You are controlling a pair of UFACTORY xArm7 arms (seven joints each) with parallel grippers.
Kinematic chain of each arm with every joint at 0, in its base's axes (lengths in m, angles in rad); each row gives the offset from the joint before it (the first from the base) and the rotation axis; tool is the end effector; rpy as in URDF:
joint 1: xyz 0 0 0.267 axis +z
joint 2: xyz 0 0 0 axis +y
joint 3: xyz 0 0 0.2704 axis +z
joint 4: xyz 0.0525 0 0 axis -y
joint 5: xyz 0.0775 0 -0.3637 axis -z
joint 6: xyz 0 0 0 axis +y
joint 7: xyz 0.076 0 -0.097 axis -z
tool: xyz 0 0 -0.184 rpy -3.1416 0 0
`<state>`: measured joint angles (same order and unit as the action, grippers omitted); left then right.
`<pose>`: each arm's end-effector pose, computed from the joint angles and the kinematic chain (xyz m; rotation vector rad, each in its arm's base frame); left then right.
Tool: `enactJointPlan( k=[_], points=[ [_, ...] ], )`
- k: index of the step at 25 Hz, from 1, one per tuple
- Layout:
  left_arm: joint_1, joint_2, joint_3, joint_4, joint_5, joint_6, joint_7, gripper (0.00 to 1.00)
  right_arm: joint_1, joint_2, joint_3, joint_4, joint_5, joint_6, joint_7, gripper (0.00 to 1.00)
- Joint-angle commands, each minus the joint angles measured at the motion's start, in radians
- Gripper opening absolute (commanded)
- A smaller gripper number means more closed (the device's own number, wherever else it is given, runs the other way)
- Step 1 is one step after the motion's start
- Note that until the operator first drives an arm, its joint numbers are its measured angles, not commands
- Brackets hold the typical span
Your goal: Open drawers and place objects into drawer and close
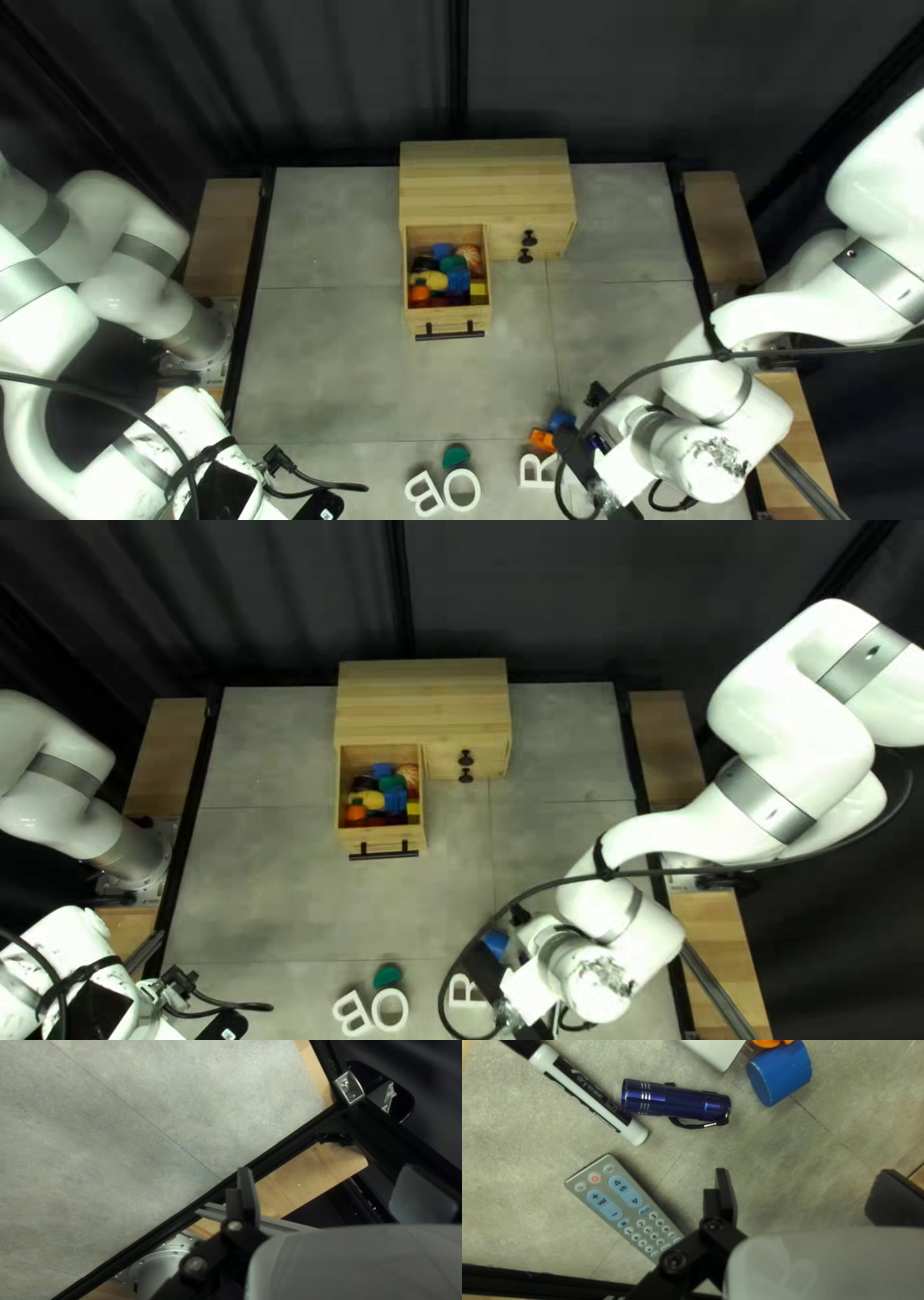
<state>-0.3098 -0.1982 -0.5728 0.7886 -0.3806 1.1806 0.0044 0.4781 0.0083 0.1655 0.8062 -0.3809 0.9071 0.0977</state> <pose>0.1840 -0.3279 0.1101 2.8210 -1.0004 -0.4335 0.3771 0.2021 0.0598 2.6140 1.1032 0.0045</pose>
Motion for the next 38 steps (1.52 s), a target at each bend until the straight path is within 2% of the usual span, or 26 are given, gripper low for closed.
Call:
enactJointPlan(
  k=[1,11,24,38],
  points=[
    [0.000,0.000,0.000,0.000,0.000,0.000,0.000,1.00,-0.030,0.053,-0.018,0.023,0.050,-0.059,-0.140,1.00],
    [0.000,0.000,0.000,0.000,0.000,0.000,0.000,1.00,-0.069,0.159,-0.029,0.098,0.122,-0.080,-0.302,1.00],
    [0.000,0.000,0.000,0.000,0.000,0.000,0.000,1.00,-0.103,0.184,-0.064,-0.012,0.070,-0.249,-0.325,1.00],
    [0.000,0.000,0.000,0.000,0.000,0.000,0.000,1.00,-0.115,0.215,-0.068,0.014,0.073,-0.259,-0.356,1.00]
  ],
)
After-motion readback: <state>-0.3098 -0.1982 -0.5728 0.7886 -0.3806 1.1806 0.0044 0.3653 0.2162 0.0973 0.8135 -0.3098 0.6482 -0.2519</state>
